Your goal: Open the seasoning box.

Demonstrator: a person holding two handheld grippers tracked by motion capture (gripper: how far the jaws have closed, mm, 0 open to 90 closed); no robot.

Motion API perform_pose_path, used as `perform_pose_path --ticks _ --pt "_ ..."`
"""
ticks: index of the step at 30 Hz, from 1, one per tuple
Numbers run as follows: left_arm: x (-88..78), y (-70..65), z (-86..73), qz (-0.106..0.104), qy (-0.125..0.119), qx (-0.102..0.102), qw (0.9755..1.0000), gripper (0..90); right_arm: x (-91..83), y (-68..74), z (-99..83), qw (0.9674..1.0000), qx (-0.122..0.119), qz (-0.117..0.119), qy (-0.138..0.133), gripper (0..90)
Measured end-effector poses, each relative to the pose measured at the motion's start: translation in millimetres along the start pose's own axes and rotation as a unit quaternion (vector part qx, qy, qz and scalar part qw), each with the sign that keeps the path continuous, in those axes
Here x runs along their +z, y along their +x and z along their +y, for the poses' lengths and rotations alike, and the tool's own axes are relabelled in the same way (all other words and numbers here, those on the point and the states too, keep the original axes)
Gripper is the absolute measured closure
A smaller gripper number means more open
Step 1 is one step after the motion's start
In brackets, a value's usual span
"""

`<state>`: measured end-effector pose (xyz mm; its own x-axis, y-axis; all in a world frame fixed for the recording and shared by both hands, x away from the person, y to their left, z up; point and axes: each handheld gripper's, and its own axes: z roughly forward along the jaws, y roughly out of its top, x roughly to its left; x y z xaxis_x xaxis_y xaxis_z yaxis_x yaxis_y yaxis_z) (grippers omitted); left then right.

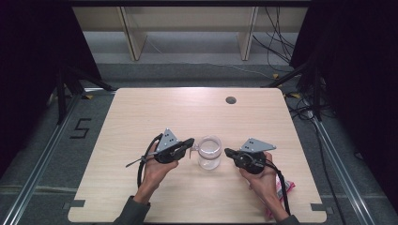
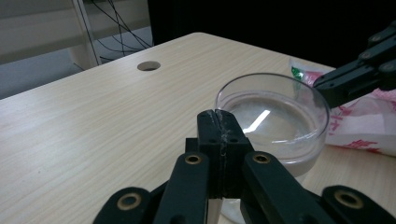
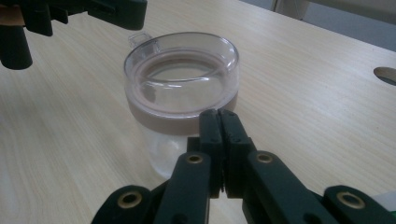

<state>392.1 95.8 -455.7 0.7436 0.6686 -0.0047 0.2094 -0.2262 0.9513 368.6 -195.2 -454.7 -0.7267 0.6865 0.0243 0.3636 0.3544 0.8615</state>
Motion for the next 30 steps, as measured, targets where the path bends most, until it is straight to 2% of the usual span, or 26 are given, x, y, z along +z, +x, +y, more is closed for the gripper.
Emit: perform_pose_path --ticks 3,4,9,13,15,16,18,19,26,28,29,30 --pt "0.2 -1.6 0.9 -0.003 0.002 0.001 1.0 89.2 0.7 0.1 -0.5 1.0 -0.001 -0.002 0.0 89.8" --pt "0.6 -1.9 0.9 0.0 0.007 0.007 0.9999 89.3 1.9 -1.8 -0.7 0.9999 -0.01 0.001 -0.002 89.8" --pt "2.4 -2.7 0.4 0.0 0.009 0.004 1.0 89.2 1.6 -1.2 -1.0 1.0 -0.007 -0.002 0.0 90.0" --pt "2.1 -1.6 0.0 0.0 0.01 -0.002 1.0 89.2 3.3 -1.4 -1.2 0.9999 -0.015 0.001 0.0 90.0" --pt "2.1 -2.0 0.3 0.002 0.009 0.003 0.9999 89.2 3.3 -0.8 -1.2 0.9999 -0.011 0.002 0.001 90.0" --pt "2.2 -2.5 0.3 0.003 0.01 0.004 0.9999 89.2 2.6 1.3 -1.5 1.0 0.002 -0.005 0.004 90.0" --pt "2.1 -2.4 0.3 0.003 0.011 0.004 0.9999 89.3 2.8 1.1 -1.5 1.0 0.002 -0.006 0.005 90.0" --pt "2.0 -2.1 0.1 0.003 0.011 0.003 0.9999 89.2 3.8 -1.8 -1.2 0.9998 -0.016 -0.009 -0.004 90.0" --pt "3.0 -1.1 -1.8 -0.001 0.01 -0.002 0.9999 89.1 5.8 0.4 0.5 1.0 -0.009 0.0 0.004 90.0" --pt "3.0 -1.5 -1.5 0.0 0.01 0.0 1.0 89.2 7.5 0.4 1.9 0.9998 -0.02 0.005 0.0 90.0" --pt "3.1 -1.8 -1.5 0.0 0.009 0.0 1.0 89.2 8.0 0.9 2.6 0.9998 -0.019 0.006 -0.003 90.0" --pt "3.0 -1.7 -1.5 0.0 0.01 0.001 1.0 89.2 7.7 3.3 2.7 1.0 -0.009 0.002 -0.003 90.0"
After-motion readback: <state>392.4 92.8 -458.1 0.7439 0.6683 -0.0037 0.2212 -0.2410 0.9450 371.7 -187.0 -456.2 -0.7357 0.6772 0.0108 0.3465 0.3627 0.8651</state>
